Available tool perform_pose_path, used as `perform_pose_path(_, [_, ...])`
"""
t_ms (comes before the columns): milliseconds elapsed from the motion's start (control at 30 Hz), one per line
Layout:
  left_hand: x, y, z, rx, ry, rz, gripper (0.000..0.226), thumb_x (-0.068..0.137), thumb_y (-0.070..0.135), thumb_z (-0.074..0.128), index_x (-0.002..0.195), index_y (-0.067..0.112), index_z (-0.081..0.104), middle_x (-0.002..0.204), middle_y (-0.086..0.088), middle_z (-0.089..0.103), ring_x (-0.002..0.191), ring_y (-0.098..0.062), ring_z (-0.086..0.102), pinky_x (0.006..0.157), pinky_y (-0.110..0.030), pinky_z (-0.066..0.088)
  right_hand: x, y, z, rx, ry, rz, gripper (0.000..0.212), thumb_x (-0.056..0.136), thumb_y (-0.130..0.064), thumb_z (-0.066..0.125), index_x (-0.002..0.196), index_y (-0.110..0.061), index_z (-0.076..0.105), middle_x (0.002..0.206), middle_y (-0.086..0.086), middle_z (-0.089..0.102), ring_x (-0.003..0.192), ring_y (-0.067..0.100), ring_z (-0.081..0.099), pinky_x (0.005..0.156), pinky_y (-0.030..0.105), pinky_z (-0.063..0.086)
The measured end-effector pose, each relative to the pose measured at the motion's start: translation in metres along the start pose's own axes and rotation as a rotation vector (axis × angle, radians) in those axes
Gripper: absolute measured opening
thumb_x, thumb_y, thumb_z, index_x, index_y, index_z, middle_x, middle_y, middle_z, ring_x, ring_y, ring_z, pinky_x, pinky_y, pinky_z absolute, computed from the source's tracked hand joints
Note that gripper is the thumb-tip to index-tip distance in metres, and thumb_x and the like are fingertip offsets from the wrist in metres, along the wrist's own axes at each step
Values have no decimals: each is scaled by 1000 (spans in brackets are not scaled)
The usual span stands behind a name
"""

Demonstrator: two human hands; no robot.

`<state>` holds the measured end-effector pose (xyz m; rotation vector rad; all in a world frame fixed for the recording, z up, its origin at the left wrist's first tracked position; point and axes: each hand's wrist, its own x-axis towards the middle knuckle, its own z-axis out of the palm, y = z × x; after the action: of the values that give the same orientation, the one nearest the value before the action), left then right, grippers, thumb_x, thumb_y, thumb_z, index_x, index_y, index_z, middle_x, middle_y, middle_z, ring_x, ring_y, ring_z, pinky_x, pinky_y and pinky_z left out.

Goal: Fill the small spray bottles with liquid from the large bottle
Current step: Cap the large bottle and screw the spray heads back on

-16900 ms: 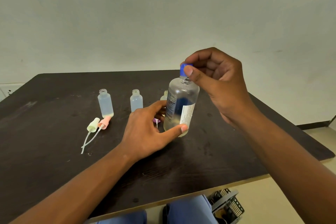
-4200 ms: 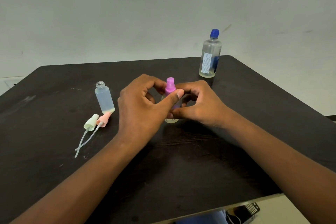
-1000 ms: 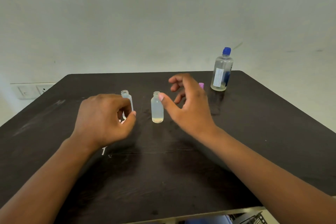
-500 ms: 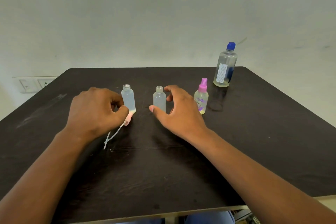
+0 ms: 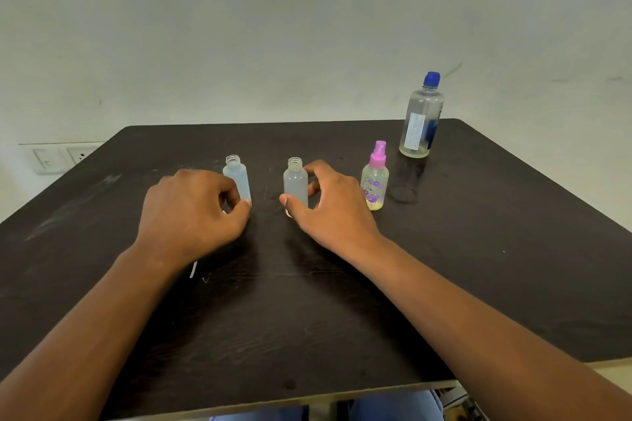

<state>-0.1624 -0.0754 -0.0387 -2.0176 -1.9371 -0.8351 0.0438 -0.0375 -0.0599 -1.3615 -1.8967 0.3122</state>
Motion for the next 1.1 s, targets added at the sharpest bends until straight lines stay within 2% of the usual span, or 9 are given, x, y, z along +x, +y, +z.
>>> perform_pose_path(133, [-1, 4, -1, -127, -7, -3, 18, 85, 33, 74, 67, 31, 72, 58, 13, 61, 59, -8, 58, 56, -23, 36, 1, 3, 0, -8, -3, -2, 47, 92, -54, 75, 126, -24, 61, 105, -6, 73, 101, 16, 68, 87, 39, 58])
perform_pose_path(233, [0, 4, -3, -128, 19, -46, 18, 84, 33, 74, 67, 31, 72, 60, 13, 62, 61, -9, 59, 57, -25, 40, 0, 4, 0, -18, -18, -2, 49, 93, -55, 74, 127, -23, 59, 108, -5, 73, 103, 16, 68, 87, 39, 57])
perform_pose_path(400, [0, 2, 0, 36, -71, -76, 31, 83, 60, 67, 66, 34, 70, 65, 14, 60, 65, -14, 58, 58, -26, 37, 1, 5, 2, -20, -10, -4, 49, 93, -55, 73, 128, -23, 61, 108, -4, 74, 103, 18, 68, 89, 41, 57])
perform_pose_path(500, [0, 7, 1, 102, -122, -39, 43, 79, 75, 59, 66, 35, 68, 65, 15, 60, 63, -7, 56, 56, -25, 35, 2, 5, 4, -23, -3, -7, 50, 94, -56, 72, 130, -23, 61, 110, -4, 74, 103, 18, 69, 90, 41, 56])
perform_pose_path(667, [-1, 9, 4, 66, -178, 17, 41, 80, 73, 66, 65, 35, 68, 64, 14, 62, 64, -5, 59, 56, -24, 40, 3, 6, 5, -24, -16, -2, 48, 95, -58, 71, 128, -23, 64, 109, -5, 75, 99, 18, 70, 86, 38, 54])
perform_pose_path(833, [-1, 8, 3, -217, -181, 60, 32, 83, 56, 76, 64, 31, 73, 57, 10, 66, 56, -6, 60, 54, -24, 41, 4, 7, 5, 4, 9, -1, 44, 92, -57, 74, 118, -22, 67, 103, -5, 74, 96, 18, 70, 80, 39, 57])
perform_pose_path(933, [-3, 11, -1, -565, -53, 54, 26, 88, 44, 79, 71, 24, 77, 64, 4, 70, 56, -13, 60, 54, -30, 46, 4, 8, 4, 48, 43, -4, 41, 89, -55, 78, 112, -22, 69, 96, -7, 75, 90, 16, 71, 79, 43, 60])
perform_pose_path(1000, [-2, 14, -3, -722, 56, 12, 22, 91, 41, 77, 79, 23, 78, 72, 4, 74, 65, -20, 66, 60, -33, 51, 3, 7, 3, 84, 57, -3, 39, 88, -54, 79, 108, -22, 70, 92, -8, 74, 86, 14, 71, 79, 44, 61])
perform_pose_path(1100, [2, 13, -1, -890, 144, -65, 14, 92, 44, 72, 91, 31, 76, 82, 11, 77, 71, -6, 67, 61, -21, 52, 1, 6, 0, 99, 56, -6, 36, 86, -54, 80, 102, -23, 70, 88, -11, 73, 82, 11, 70, 77, 43, 61])
